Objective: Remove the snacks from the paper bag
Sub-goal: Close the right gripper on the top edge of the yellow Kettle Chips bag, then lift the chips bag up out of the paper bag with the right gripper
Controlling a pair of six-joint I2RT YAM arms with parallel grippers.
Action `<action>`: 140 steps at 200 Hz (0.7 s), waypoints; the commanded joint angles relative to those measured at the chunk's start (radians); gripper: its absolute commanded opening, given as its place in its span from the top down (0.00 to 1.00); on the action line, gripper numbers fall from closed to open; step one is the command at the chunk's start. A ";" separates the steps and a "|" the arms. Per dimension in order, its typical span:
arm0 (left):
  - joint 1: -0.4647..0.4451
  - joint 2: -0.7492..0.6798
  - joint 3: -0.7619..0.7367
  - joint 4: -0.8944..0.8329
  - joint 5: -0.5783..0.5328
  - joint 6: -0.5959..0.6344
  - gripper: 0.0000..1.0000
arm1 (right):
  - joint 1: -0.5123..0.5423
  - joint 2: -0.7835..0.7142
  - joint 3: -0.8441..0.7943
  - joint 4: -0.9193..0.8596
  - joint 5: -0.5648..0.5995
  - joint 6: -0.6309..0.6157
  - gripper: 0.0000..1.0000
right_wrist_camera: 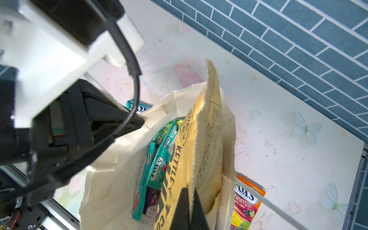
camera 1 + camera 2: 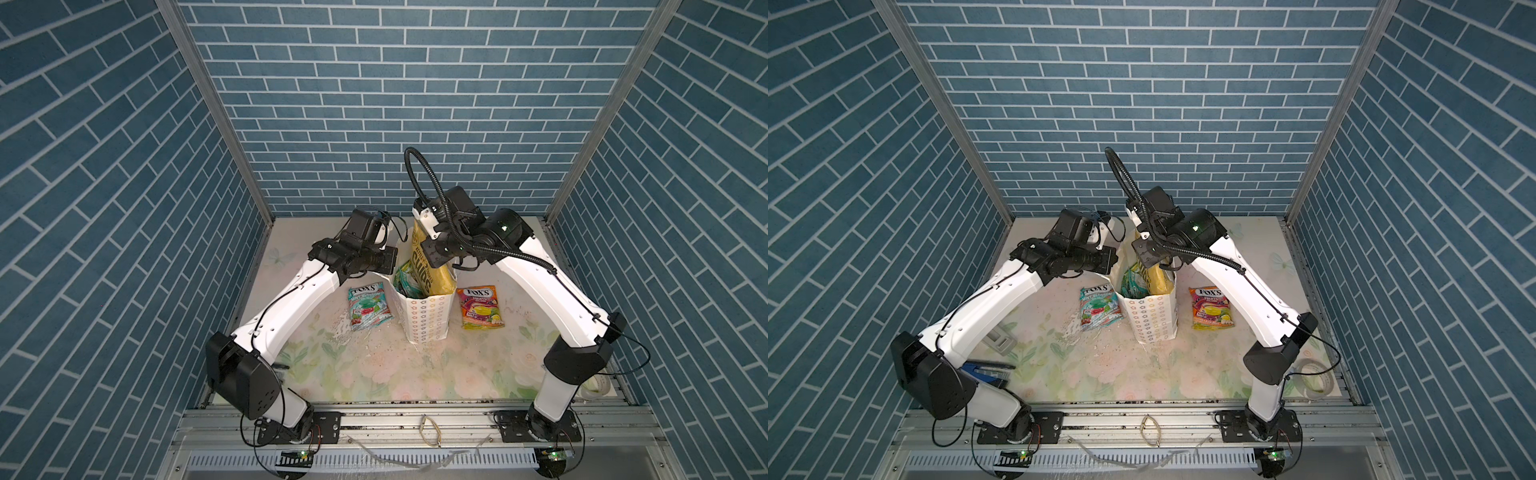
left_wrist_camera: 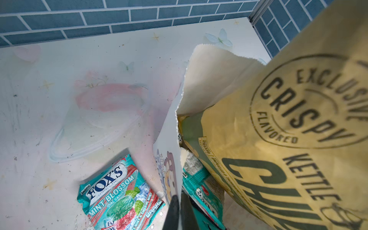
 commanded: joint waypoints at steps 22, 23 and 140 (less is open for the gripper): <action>-0.003 0.012 0.049 0.008 -0.009 0.009 1.00 | -0.008 -0.018 0.079 0.022 -0.012 -0.052 1.00; -0.002 0.012 0.049 0.007 -0.010 0.010 1.00 | -0.009 -0.018 0.081 0.021 -0.012 -0.053 1.00; 0.000 -0.001 0.035 0.017 -0.027 0.014 0.99 | -0.036 -0.098 0.111 0.063 -0.032 -0.084 1.00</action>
